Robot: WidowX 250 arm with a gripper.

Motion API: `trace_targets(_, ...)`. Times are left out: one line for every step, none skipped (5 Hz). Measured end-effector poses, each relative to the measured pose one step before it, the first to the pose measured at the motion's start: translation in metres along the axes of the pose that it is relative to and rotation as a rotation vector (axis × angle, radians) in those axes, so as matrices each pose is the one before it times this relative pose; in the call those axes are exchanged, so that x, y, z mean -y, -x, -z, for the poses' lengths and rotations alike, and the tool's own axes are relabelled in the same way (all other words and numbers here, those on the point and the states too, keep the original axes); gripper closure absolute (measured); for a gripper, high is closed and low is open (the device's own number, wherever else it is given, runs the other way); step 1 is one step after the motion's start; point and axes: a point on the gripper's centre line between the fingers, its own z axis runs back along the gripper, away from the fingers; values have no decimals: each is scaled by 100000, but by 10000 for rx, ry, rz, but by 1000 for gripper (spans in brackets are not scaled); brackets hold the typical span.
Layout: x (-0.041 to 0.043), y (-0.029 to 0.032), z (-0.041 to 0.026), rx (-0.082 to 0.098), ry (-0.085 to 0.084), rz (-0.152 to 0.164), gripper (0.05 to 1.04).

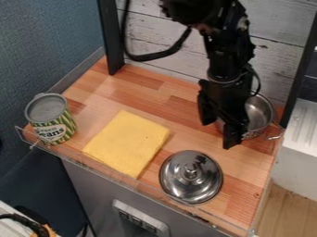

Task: Moving the silver pan from right to left side

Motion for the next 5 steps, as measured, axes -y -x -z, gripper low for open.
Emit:
trace_targets(-727,-1623,752,-13,41,371,83)
trace_targets(-271,-1108,399,-14,13,140,83)
trace_targets(768,-351,735,-183,102,383,83)
trace_targets(169,424,676,-336,125,60,85)
trace_targets(-66,-154,-56,99,-44,52,85)
